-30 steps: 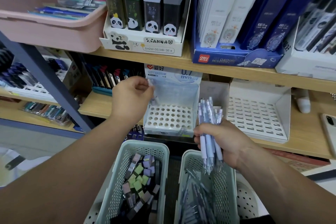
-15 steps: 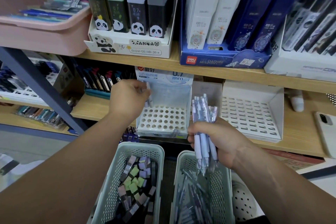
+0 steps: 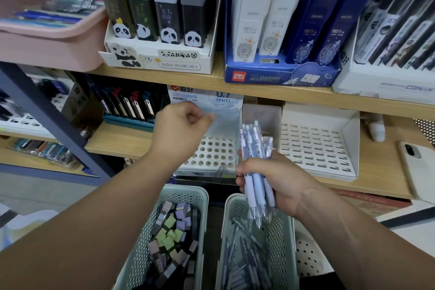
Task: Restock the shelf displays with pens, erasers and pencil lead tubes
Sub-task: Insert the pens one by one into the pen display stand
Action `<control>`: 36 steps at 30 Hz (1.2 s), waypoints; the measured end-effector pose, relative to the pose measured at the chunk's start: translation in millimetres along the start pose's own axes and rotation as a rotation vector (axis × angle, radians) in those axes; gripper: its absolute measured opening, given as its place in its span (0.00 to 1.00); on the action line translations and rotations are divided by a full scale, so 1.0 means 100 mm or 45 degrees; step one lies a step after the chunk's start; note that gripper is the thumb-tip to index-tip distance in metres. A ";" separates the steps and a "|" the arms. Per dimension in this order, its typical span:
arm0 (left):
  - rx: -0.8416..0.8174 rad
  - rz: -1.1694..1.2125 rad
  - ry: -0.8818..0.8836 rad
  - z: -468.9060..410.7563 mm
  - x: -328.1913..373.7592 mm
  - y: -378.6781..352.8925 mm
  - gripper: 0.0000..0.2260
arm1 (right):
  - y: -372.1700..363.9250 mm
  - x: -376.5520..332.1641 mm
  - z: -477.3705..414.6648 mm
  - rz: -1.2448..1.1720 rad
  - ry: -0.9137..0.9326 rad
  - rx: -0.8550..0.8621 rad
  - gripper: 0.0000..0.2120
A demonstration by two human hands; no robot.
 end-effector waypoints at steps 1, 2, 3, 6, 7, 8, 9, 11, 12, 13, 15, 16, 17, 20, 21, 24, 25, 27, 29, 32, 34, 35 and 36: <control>-0.143 0.184 0.047 0.06 0.02 -0.15 0.09 | -0.02 -0.01 0.00 0.000 0.014 -0.009 0.07; -0.290 0.347 0.107 0.13 0.03 -0.32 0.10 | -0.04 -0.02 -0.01 0.007 0.033 -0.017 0.07; -0.408 0.463 0.159 0.21 0.03 -0.46 0.09 | -0.07 -0.03 -0.01 0.019 0.052 -0.020 0.08; -0.492 0.613 0.212 0.37 0.03 -0.65 0.06 | -0.12 -0.06 -0.03 0.052 0.122 -0.005 0.14; -0.474 0.653 0.222 0.39 0.01 -0.66 0.05 | -0.13 -0.07 -0.04 0.080 0.141 0.004 0.15; -0.459 0.694 0.236 0.41 -0.02 -0.66 0.04 | -0.14 -0.08 -0.04 0.113 0.156 0.010 0.15; -0.454 0.730 0.251 0.43 -0.05 -0.65 0.04 | -0.15 -0.09 -0.04 0.140 0.165 0.014 0.14; -0.465 0.774 0.289 0.46 -0.10 -0.65 0.04 | -0.18 -0.08 -0.05 0.162 0.166 0.001 0.14; -0.469 0.794 0.313 0.47 -0.13 -0.65 0.05 | -0.21 -0.07 -0.06 0.163 0.163 -0.013 0.13; -0.467 0.818 0.335 0.48 -0.16 -0.65 0.04 | -0.23 -0.07 -0.06 0.160 0.161 -0.029 0.13; -0.463 0.891 0.369 0.47 -0.21 -0.63 0.03 | -0.27 -0.06 -0.06 0.114 0.150 -0.043 0.13; -0.471 0.936 0.378 0.47 -0.23 -0.62 0.03 | -0.27 -0.05 -0.06 0.075 0.137 -0.040 0.13; -0.483 0.982 0.380 0.46 -0.25 -0.61 0.04 | -0.27 -0.04 -0.06 0.039 0.120 -0.029 0.14; -0.504 1.102 0.368 0.42 -0.30 -0.55 0.06 | -0.23 -0.02 -0.09 -0.047 0.100 0.026 0.16; -0.497 1.141 0.362 0.41 -0.31 -0.53 0.06 | -0.22 -0.01 -0.11 -0.058 0.097 0.043 0.16; -0.464 1.219 0.351 0.39 -0.34 -0.49 0.09 | -0.25 0.01 -0.14 -0.041 0.095 0.033 0.14; -0.456 1.221 0.350 0.38 -0.36 -0.48 0.10 | -0.27 0.01 -0.15 -0.020 0.100 0.026 0.12; -0.456 1.225 0.356 0.39 -0.38 -0.48 0.11 | -0.30 0.01 -0.16 0.009 0.121 0.014 0.09; -0.479 1.245 0.358 0.40 -0.37 -0.50 0.10 | -0.32 0.01 -0.18 0.033 0.137 0.013 0.11; -0.461 1.186 0.338 0.40 -0.36 -0.47 0.07 | -0.33 0.02 -0.21 0.033 0.141 0.031 0.16; -0.418 1.131 0.320 0.39 -0.36 -0.42 0.06 | -0.34 0.02 -0.22 0.031 0.142 0.027 0.16; -0.399 1.096 0.305 0.38 -0.36 -0.37 0.06 | -0.35 0.02 -0.22 0.031 0.140 0.026 0.15; -0.377 1.042 0.285 0.37 -0.35 -0.31 0.05 | -0.35 0.02 -0.22 0.030 0.137 0.030 0.15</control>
Point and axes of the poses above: each hand's wrist, its own z-axis away from the middle knuckle, its own y-axis out of the back of the hand, x = y × z, the point moved 9 cm from there along -z, towards the middle knuckle, and after that the axes turned 15 degrees about -x, right-handed, at the moved point
